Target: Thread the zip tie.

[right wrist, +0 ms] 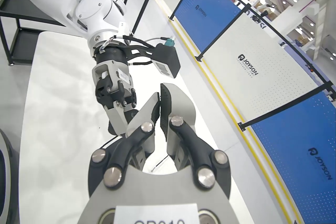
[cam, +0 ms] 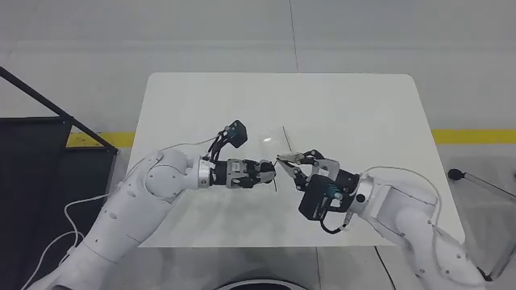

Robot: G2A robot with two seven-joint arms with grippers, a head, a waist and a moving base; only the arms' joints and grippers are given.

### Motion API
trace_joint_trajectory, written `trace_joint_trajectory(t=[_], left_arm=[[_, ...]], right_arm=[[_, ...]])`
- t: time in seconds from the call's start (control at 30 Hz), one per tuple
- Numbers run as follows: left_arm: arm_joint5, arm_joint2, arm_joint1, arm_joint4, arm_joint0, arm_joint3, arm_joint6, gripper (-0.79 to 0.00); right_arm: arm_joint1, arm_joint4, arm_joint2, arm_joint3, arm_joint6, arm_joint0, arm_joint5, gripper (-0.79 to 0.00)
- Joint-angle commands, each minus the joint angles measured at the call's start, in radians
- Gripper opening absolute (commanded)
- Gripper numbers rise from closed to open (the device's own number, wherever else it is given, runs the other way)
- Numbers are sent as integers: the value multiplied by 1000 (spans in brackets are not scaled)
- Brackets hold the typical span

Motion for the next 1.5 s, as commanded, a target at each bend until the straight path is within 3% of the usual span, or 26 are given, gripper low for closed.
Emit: trace_joint_trajectory(t=[0.0, 0.47, 0.83, 1.23, 1.47], left_arm=[[-1, 1, 0, 0, -1, 0, -2, -785], [-22, 8, 1, -1, -6, 5, -6, -785], [-20, -1, 4, -11, -1, 8, 20, -785], [-5, -9, 4, -6, 6, 4, 52, -785], [-7, -12, 4, -4, 10, 1, 61, -785]], right_arm=[[-1, -12, 3, -4, -9, -12, 32, -785], [-9, -42, 2, -6, 0, -32, 74, -785], [-14, -48, -27, 5, 27, 13, -48, -785], [-7, -69, -50, 18, 18, 62, -272, -785], [-12, -69, -86, 29, 79, 94, -307, -785]])
